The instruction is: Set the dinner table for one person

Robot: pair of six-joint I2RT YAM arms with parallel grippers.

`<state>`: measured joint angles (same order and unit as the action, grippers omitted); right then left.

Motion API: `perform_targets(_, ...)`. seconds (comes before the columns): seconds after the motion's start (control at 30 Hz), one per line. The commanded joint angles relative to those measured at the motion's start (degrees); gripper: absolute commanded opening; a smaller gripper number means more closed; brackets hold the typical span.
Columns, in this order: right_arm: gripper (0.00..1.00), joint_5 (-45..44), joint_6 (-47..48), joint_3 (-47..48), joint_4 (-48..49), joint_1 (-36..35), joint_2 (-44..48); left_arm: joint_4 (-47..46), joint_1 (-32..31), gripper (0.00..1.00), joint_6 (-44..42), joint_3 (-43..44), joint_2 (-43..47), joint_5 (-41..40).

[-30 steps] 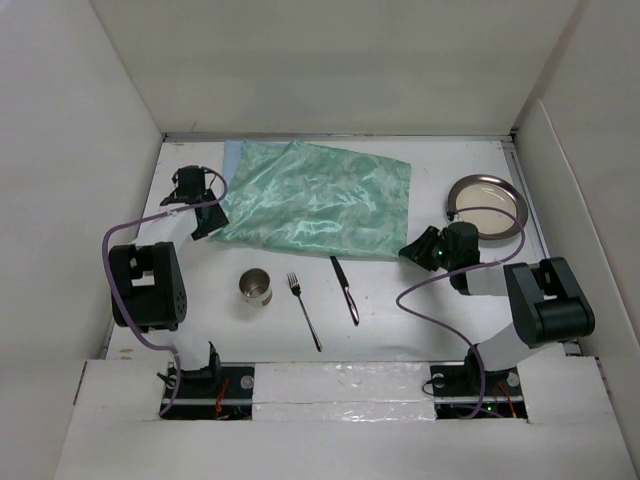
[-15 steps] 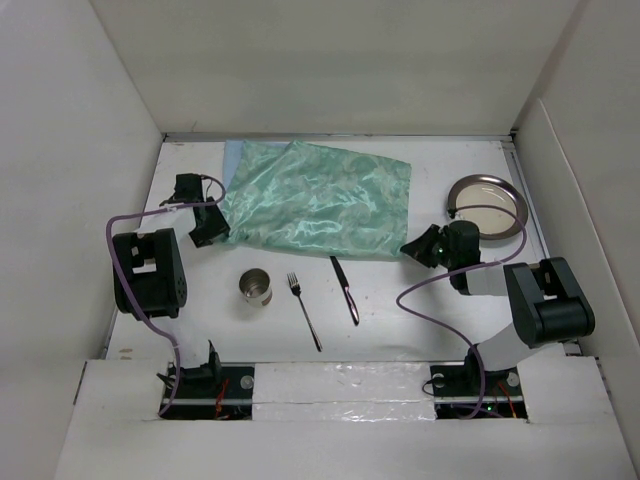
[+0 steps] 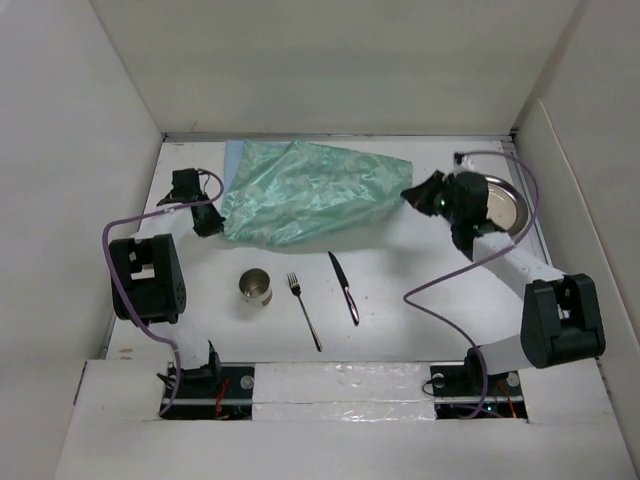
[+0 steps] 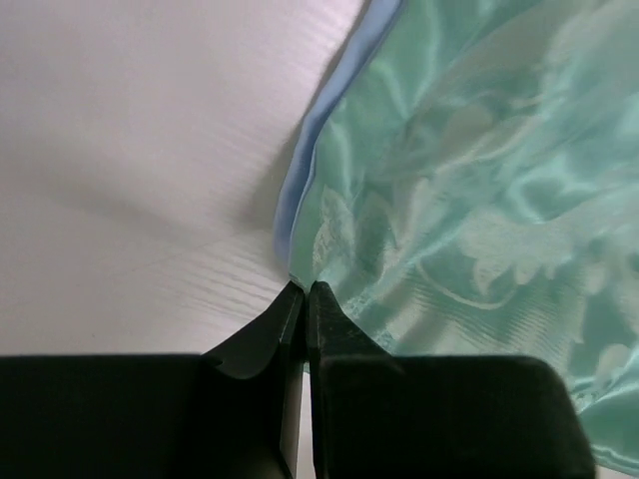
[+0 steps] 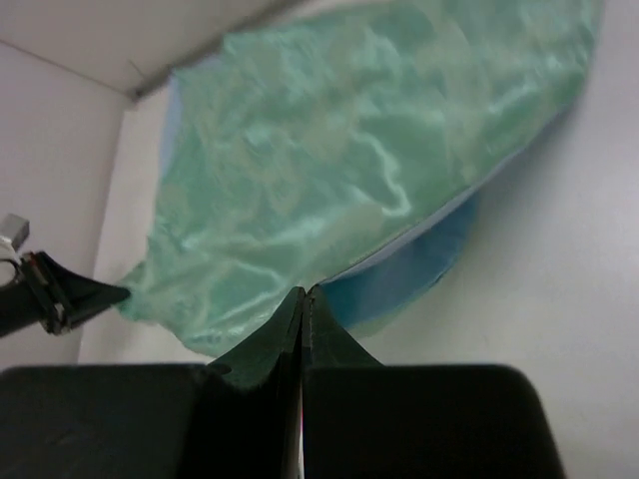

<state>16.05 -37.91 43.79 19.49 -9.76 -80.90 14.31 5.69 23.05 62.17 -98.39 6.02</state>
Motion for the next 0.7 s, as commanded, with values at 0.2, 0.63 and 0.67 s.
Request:
perform_targets(0.2, 0.0, -3.7, 11.2, 47.2, -28.5, -6.1, -15.1, -5.6, 0.0, 0.0, 4.0, 0.8, 9.5, -2.9)
perform_targets(0.63, 0.0, -3.7, 14.1, 56.3, -33.9, -8.1, -35.8, -5.4, 0.0, 0.0, 5.6, 5.1, 4.0, -5.4)
perform_targets(0.67, 0.0, -3.2, 14.8, 60.8, -36.8, -7.5, -37.6, -5.1, 0.0, 0.0, 5.7, 5.8, 2.3, -5.4)
